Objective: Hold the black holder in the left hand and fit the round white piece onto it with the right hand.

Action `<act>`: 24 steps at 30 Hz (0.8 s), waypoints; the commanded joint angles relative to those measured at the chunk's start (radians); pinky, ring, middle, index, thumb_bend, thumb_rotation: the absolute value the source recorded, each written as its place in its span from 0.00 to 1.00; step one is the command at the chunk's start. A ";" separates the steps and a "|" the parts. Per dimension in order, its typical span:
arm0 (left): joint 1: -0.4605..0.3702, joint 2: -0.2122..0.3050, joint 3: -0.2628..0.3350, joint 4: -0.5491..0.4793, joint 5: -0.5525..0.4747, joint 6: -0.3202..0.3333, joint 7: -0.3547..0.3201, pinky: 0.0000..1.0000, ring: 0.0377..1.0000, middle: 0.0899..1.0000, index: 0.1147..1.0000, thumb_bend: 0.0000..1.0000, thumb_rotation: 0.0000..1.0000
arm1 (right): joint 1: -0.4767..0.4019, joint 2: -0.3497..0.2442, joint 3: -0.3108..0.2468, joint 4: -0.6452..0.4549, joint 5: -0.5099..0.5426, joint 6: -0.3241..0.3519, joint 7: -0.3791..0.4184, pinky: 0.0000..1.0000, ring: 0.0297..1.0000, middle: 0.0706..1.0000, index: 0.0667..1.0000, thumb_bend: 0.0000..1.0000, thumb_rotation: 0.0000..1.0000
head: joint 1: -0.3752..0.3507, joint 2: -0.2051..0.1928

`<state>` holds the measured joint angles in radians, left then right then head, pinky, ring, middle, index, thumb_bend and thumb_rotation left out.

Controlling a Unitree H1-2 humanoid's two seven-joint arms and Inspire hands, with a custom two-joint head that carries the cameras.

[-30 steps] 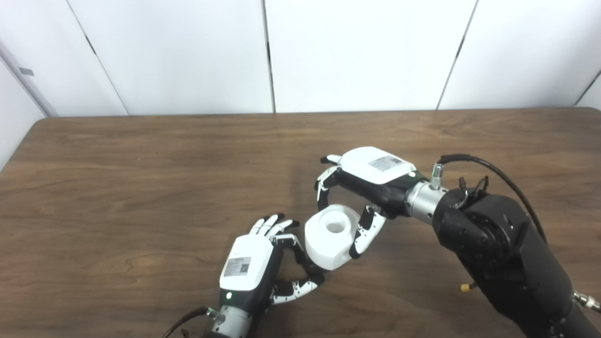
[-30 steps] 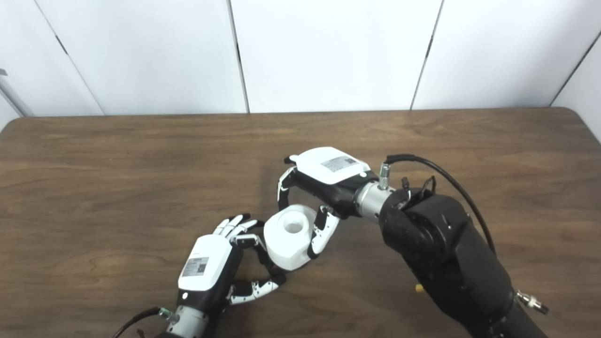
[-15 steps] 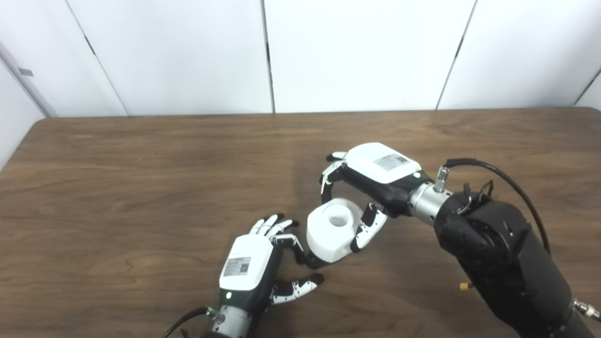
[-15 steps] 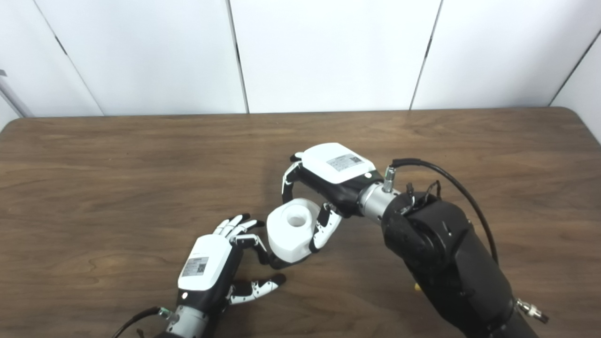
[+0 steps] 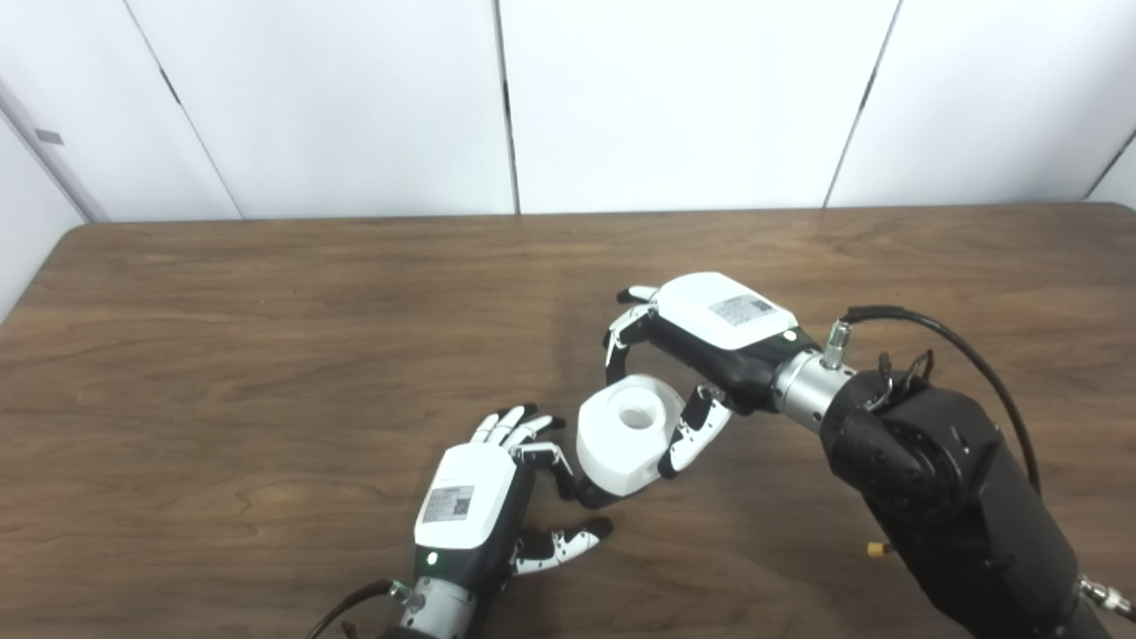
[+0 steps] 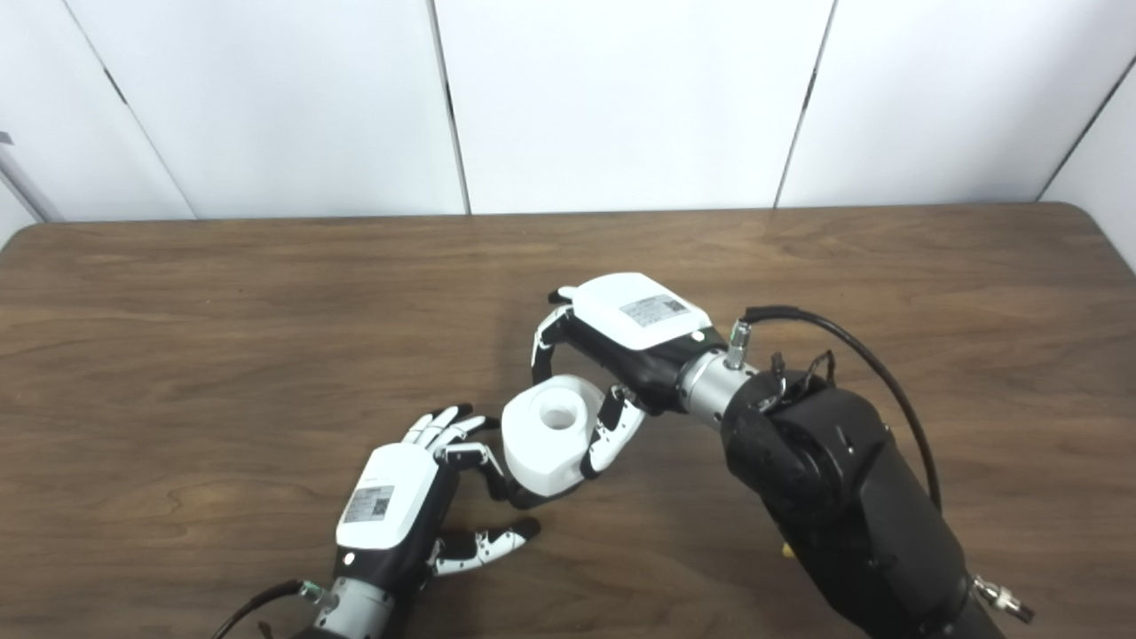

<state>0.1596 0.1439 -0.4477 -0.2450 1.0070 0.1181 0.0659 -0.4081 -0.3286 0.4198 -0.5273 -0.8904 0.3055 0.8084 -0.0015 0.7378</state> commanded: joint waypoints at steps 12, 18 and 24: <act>0.017 -0.001 -0.014 0.019 0.029 0.024 -0.047 0.94 0.92 0.82 0.42 0.52 0.04 | -0.011 -0.011 0.022 0.010 0.016 -0.012 0.056 0.83 0.95 0.75 0.45 0.52 0.13 | 0.006 0.010; 0.016 0.000 -0.013 0.019 0.037 0.028 -0.045 0.94 0.91 0.81 0.42 0.51 0.04 | -0.022 -0.016 0.031 0.006 0.024 -0.005 0.090 0.84 0.95 0.74 0.44 0.52 0.13 | 0.006 0.012; 0.016 0.000 -0.013 0.017 0.044 0.030 -0.041 0.93 0.91 0.81 0.42 0.51 0.05 | -0.027 -0.017 0.034 -0.005 0.027 0.009 0.126 0.87 0.92 0.53 0.40 0.52 0.03 | 0.005 0.015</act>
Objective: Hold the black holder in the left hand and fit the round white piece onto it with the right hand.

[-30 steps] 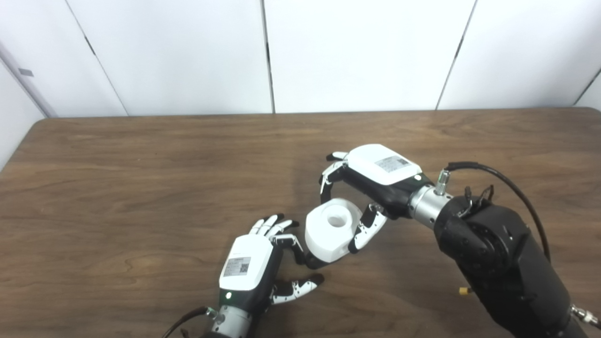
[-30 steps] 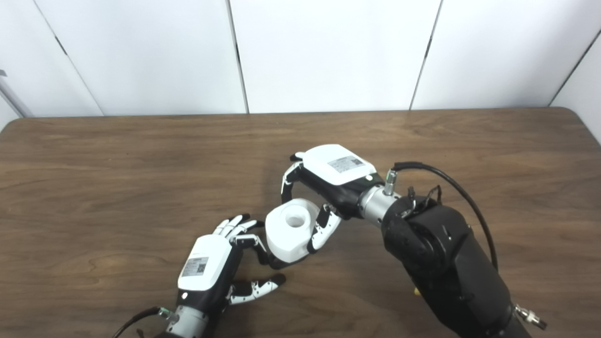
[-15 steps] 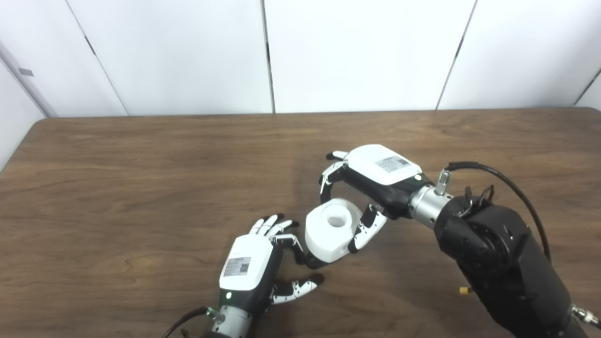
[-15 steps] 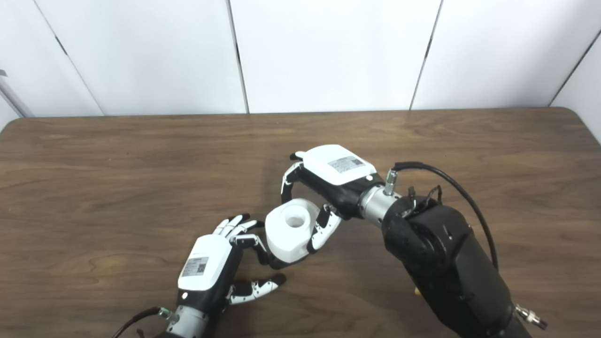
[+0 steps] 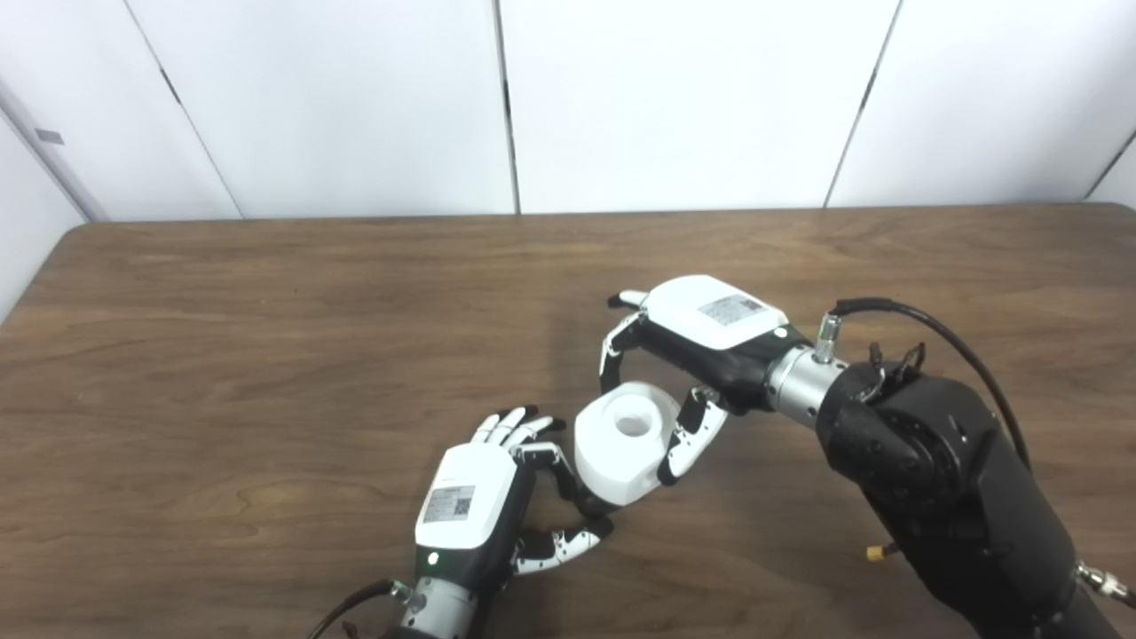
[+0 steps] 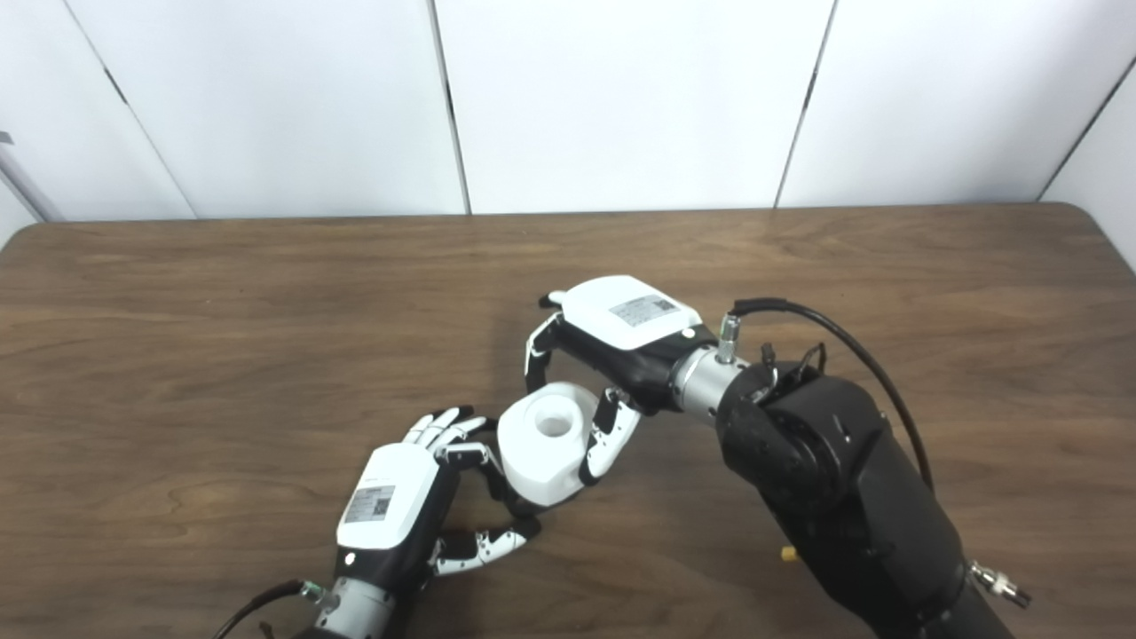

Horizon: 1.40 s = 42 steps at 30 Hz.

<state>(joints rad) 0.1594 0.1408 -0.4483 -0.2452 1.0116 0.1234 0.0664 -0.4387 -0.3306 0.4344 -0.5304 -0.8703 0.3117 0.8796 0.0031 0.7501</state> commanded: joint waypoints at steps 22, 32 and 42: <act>0.020 -0.013 -0.005 0.022 0.017 0.007 -0.006 0.93 0.90 0.81 0.43 0.52 0.05 | 0.023 -0.007 0.023 0.001 0.009 -0.005 0.032 0.85 0.91 0.48 0.42 0.53 0.00 | 0.006 0.008; 0.019 -0.016 -0.001 0.032 0.003 -0.002 0.006 0.93 0.90 0.80 0.42 0.52 0.05 | 0.037 0.000 0.031 0.000 0.010 -0.014 0.015 0.82 0.94 0.73 0.45 0.52 0.13 | 0.008 0.009; 0.021 -0.026 0.004 0.035 0.000 -0.004 0.015 0.93 0.89 0.78 0.42 0.52 0.04 | 0.043 0.004 0.039 0.001 -0.001 -0.013 0.016 0.83 0.95 0.74 0.45 0.52 0.13 | 0.008 0.009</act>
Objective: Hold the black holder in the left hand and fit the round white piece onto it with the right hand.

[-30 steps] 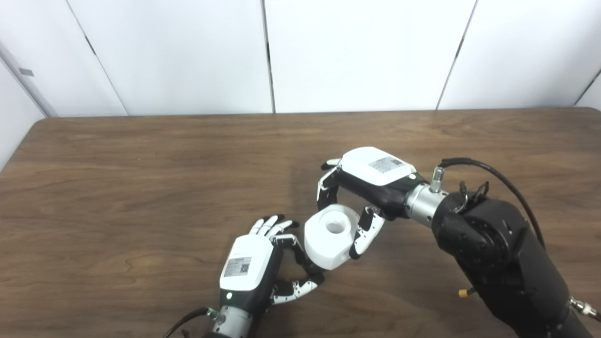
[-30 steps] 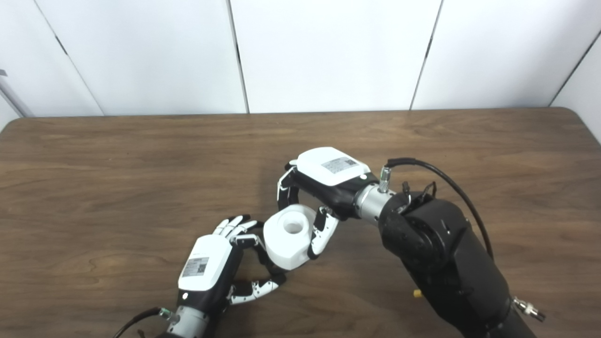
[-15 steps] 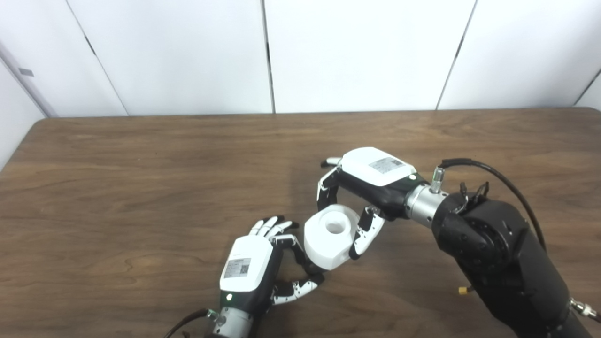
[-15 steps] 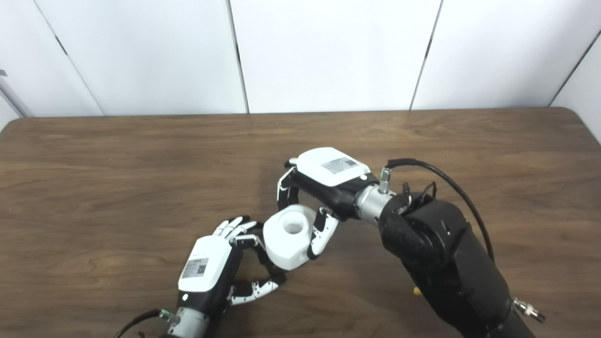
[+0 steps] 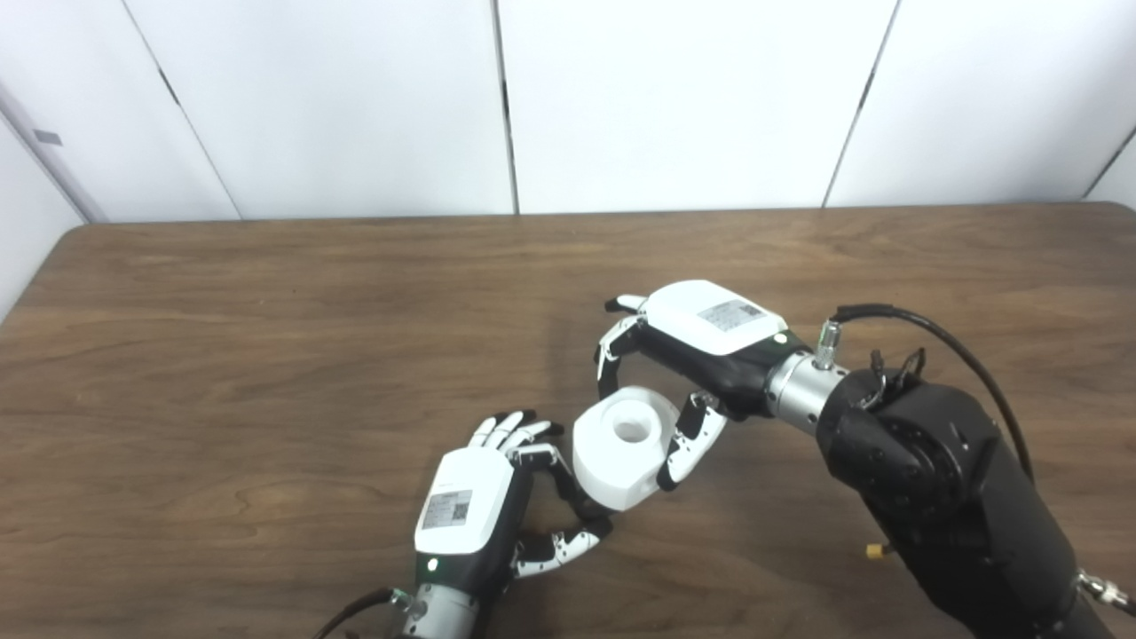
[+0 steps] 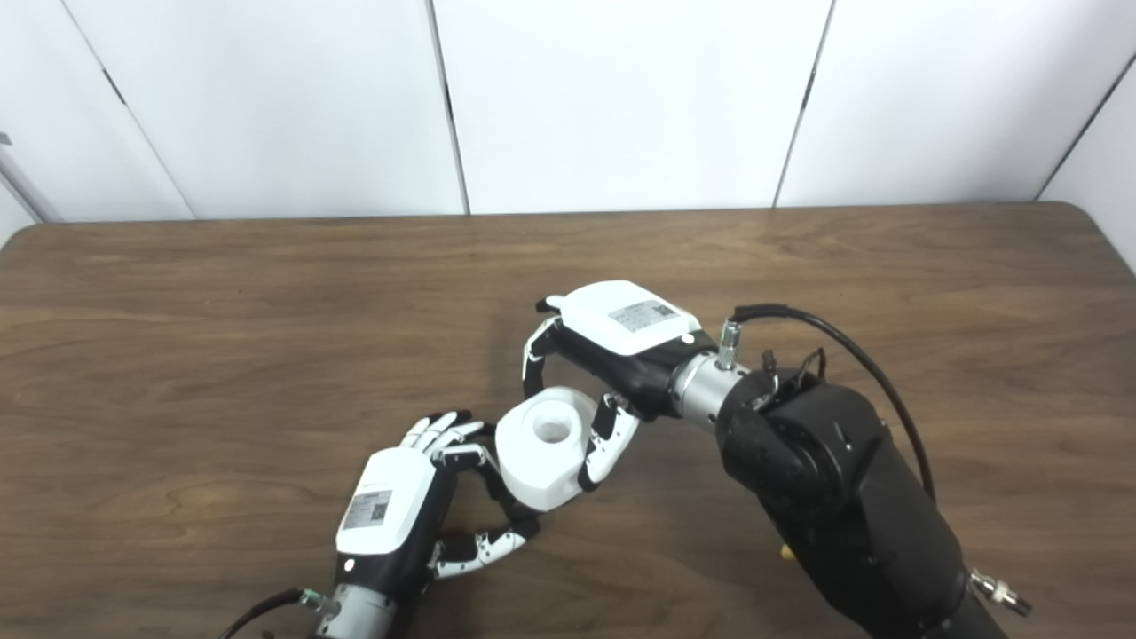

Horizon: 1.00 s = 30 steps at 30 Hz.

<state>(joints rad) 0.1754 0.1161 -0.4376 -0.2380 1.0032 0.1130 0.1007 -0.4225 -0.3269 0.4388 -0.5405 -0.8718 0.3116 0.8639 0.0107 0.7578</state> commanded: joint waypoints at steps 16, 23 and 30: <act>0.001 0.000 -0.005 0.033 0.008 -0.002 -0.014 0.93 0.89 0.78 0.42 0.52 0.05 | 0.041 -0.004 0.054 -0.002 -0.021 -0.050 0.014 0.83 0.93 0.72 0.44 0.52 0.12 | -0.001 0.007; 0.005 0.000 -0.005 0.023 0.013 0.006 -0.022 0.92 0.89 0.78 0.42 0.52 0.05 | 0.065 -0.023 0.077 -0.006 -0.087 -0.108 -0.016 0.86 0.93 0.76 0.45 0.52 0.13 | -0.002 0.006; 0.006 0.002 -0.006 0.015 0.015 0.013 -0.034 0.92 0.89 0.78 0.42 0.52 0.05 | 0.078 -0.031 0.088 -0.019 -0.132 -0.171 -0.024 0.88 0.93 0.77 0.44 0.52 0.13 | -0.003 0.006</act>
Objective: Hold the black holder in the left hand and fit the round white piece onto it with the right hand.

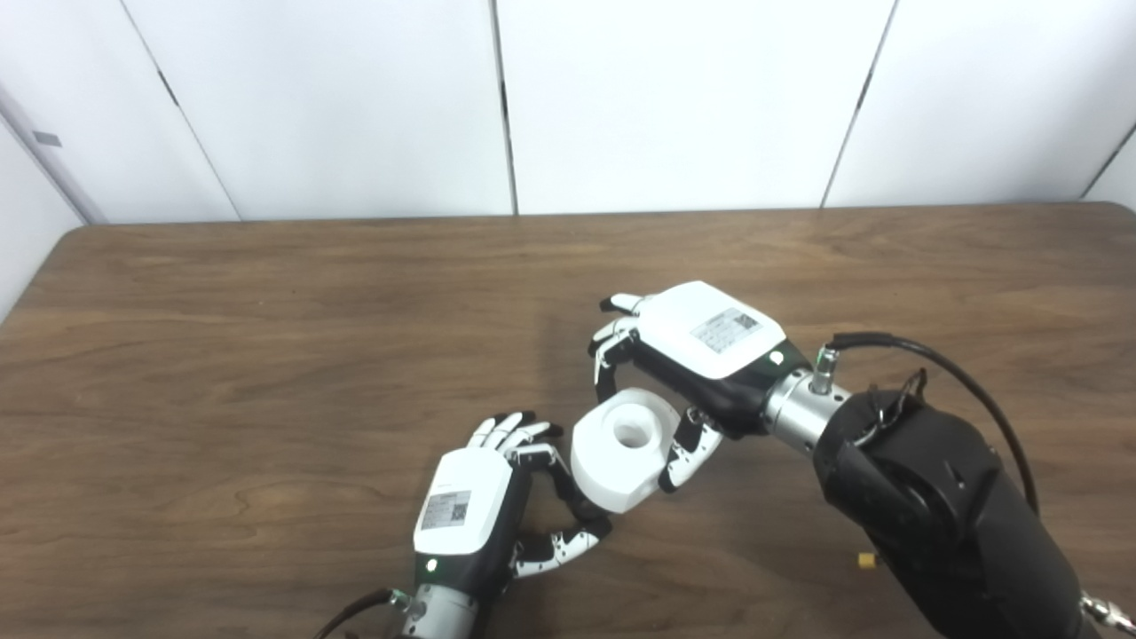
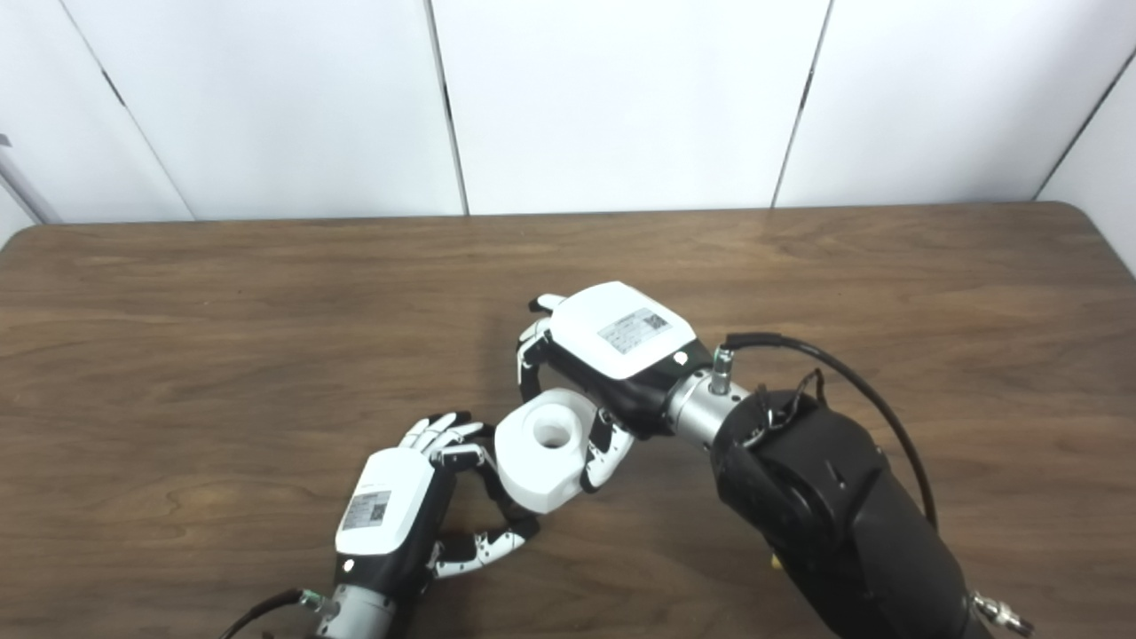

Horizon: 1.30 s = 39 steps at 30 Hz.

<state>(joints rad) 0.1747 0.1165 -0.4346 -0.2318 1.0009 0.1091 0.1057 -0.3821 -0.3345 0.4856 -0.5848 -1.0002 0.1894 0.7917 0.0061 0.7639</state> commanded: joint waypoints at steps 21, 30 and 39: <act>0.007 0.002 -0.007 0.012 0.012 0.010 -0.031 0.92 0.89 0.78 0.42 0.52 0.05 | 0.040 -0.022 0.036 0.030 0.002 -0.080 0.069 0.87 0.93 0.76 0.44 0.52 0.13 | 0.000 -0.001; 0.007 0.001 -0.008 0.012 0.014 0.013 -0.034 0.93 0.89 0.78 0.42 0.52 0.04 | 0.029 -0.022 0.025 0.021 0.005 -0.064 0.088 0.86 0.92 0.79 0.45 0.52 0.13 | 0.000 0.002; 0.005 0.000 -0.008 0.013 0.014 0.014 -0.036 0.92 0.89 0.78 0.42 0.52 0.05 | 0.017 -0.016 0.022 0.018 -0.016 -0.052 0.124 0.88 0.93 0.81 0.51 0.72 0.14 | -0.001 0.004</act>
<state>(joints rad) 0.1748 0.1162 -0.4341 -0.2325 0.9959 0.1090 0.1033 -0.3929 -0.3331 0.4810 -0.5891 -1.0153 0.1542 0.8264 0.0046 0.7670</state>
